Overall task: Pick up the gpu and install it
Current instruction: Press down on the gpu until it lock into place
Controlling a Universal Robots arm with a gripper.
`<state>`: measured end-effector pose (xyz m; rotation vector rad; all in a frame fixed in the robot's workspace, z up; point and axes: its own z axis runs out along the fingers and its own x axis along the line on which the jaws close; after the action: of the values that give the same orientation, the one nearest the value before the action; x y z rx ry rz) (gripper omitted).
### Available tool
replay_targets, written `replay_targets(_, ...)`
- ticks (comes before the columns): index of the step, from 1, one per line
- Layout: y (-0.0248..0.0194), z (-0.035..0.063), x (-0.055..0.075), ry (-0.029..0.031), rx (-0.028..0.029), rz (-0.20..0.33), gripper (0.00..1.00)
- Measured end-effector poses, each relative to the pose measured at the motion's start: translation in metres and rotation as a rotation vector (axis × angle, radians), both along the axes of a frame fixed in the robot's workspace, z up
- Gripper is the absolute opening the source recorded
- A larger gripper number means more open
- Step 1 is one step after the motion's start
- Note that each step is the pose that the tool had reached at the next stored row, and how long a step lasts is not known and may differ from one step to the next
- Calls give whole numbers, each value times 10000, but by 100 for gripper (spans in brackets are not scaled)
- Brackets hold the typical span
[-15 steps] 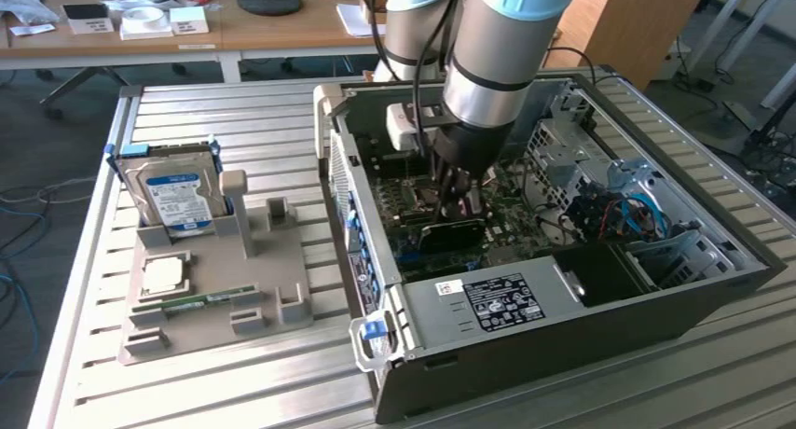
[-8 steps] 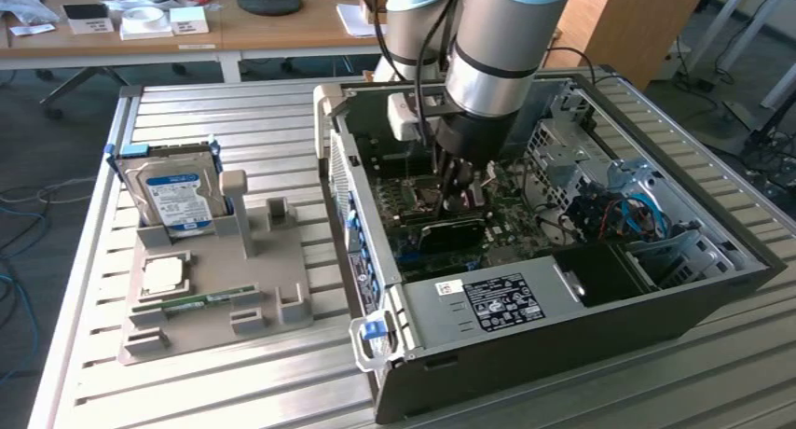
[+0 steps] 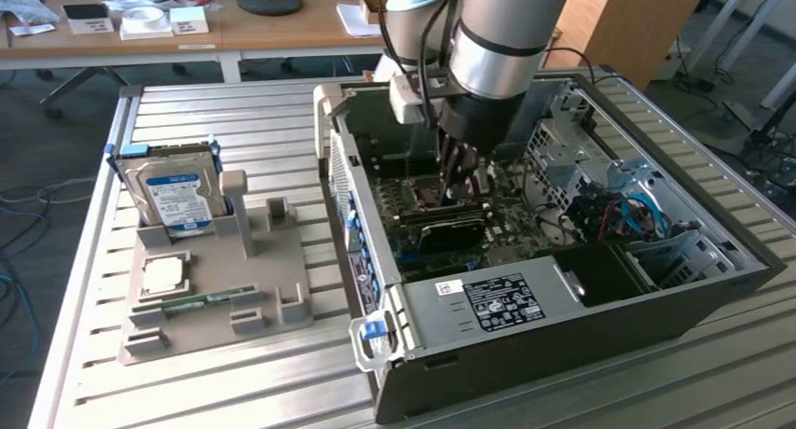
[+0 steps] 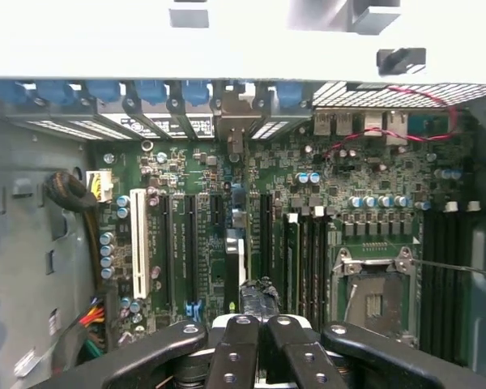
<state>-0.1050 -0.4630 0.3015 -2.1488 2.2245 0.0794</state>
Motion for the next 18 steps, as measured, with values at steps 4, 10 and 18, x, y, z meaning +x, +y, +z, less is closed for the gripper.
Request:
replay_targets(4, 0, 130, 0, -1, 1, -11, 11)
replay_targets(10, 0, 314, 1, -3, 1, -28, 11)
replay_targets(18, 0, 360, 1, -4, 0, -36, 11)
